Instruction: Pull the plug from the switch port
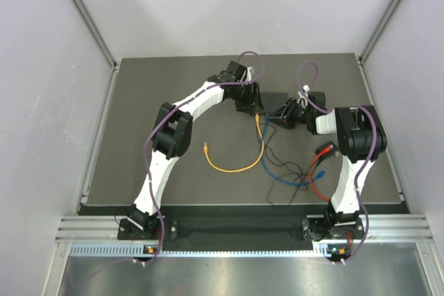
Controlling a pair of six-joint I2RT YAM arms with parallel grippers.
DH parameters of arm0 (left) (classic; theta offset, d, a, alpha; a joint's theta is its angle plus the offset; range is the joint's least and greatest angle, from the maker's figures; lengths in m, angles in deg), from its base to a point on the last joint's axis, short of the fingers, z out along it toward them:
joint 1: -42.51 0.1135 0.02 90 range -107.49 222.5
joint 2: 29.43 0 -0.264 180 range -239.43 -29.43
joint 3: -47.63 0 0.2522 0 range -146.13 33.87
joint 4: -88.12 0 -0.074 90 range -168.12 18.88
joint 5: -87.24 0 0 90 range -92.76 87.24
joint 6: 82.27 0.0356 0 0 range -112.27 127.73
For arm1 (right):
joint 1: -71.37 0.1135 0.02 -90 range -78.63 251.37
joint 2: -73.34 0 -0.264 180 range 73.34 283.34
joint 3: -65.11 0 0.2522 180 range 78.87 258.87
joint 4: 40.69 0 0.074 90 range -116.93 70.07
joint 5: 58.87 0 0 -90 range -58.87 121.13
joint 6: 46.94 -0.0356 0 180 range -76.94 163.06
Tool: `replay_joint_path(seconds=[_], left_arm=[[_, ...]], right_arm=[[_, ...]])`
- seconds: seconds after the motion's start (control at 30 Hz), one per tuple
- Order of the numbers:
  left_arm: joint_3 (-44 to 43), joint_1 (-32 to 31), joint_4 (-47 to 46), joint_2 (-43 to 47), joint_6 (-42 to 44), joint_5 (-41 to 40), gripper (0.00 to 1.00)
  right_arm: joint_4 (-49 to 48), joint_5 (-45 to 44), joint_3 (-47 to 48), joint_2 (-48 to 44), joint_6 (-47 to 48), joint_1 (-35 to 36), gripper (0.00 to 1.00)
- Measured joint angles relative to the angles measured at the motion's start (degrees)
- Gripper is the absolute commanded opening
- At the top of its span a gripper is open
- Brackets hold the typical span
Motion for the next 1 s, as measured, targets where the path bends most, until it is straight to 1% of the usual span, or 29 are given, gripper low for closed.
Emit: replay_joint_path(seconds=[0.23, 0.43, 0.7, 0.8, 1.0], left_arm=[[0.0, 0.1, 0.0, -0.1, 0.0, 0.4, 0.59], [0.0, 0.0, 0.3, -0.8, 0.0, 0.9, 0.59], [0.0, 0.1, 0.6, -1.4, 0.0, 0.9, 0.59], [0.0, 0.1, 0.6, -1.4, 0.0, 0.9, 0.59], [0.0, 0.1, 0.5, -1.4, 0.0, 0.7, 0.59]], right_arm=[[-3.7, -0.8, -0.3, 1.5, -3.8, 0.2, 0.28], [-9.9, -2.4, -3.2, 1.9, -9.2, 0.4, 0.28], [-20.3, -4.1, -6.5, 3.9, -17.6, 0.7, 0.32], [-22.0, -4.9, -7.2, 4.0, -18.8, 0.9, 0.36], [-23.3, -5.5, -7.7, 4.0, -19.8, 1.1, 0.36]])
